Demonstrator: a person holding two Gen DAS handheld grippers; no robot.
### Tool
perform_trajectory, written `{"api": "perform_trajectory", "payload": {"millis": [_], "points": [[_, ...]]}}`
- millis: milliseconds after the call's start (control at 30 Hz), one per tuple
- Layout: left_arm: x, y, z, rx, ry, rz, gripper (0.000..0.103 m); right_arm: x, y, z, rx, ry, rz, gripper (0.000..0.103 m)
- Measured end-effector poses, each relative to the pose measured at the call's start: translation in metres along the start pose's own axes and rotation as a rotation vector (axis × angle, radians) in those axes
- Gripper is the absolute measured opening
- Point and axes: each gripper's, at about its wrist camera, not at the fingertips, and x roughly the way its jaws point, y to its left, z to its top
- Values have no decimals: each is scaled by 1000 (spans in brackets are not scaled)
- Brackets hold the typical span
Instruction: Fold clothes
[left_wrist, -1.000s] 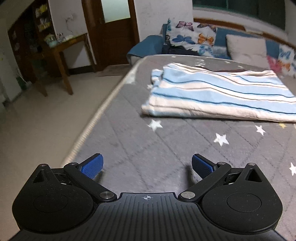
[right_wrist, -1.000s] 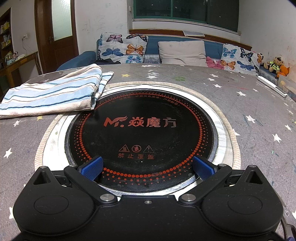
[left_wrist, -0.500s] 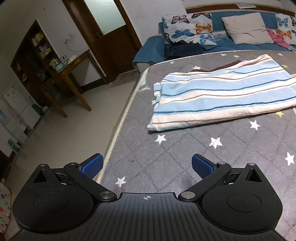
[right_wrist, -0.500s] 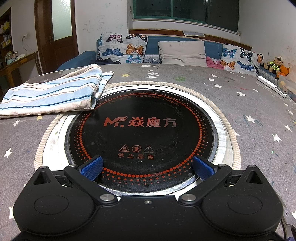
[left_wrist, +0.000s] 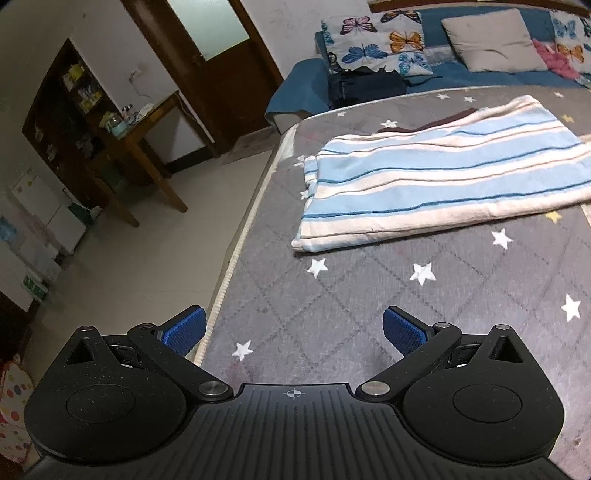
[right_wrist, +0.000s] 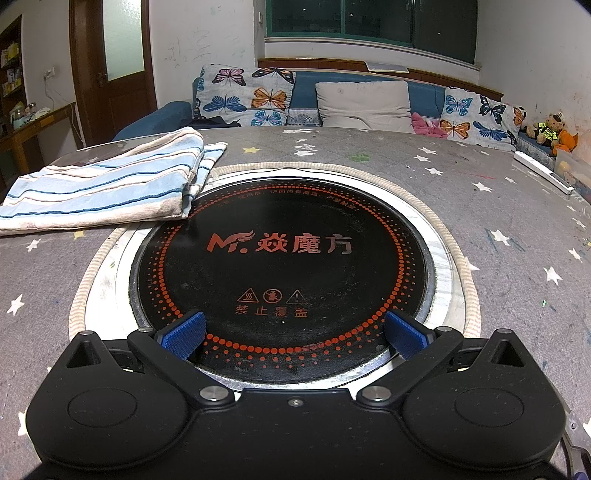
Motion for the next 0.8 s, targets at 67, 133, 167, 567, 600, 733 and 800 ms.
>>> {"api": "perform_trajectory", "payload": {"millis": [67, 133, 167, 567, 600, 733, 800], "points": [[0, -2, 0, 12, -2, 0, 103, 0, 0, 0, 0, 0, 0, 103], [-1, -4, 1, 26, 12, 14, 103, 0, 0, 0, 0, 0, 0, 103], [-1, -5, 2, 33, 18, 22, 103, 0, 0, 0, 0, 0, 0, 103], [1, -21, 8, 131, 89, 20, 103, 0, 0, 0, 0, 0, 0, 103], [0, -24, 8, 150, 84, 38, 103, 0, 0, 0, 0, 0, 0, 103], [-1, -34, 8, 224, 65, 109, 103, 0, 0, 0, 0, 0, 0, 103], [-2, -40, 9, 261, 55, 145, 103, 0, 0, 0, 0, 0, 0, 103]]}}
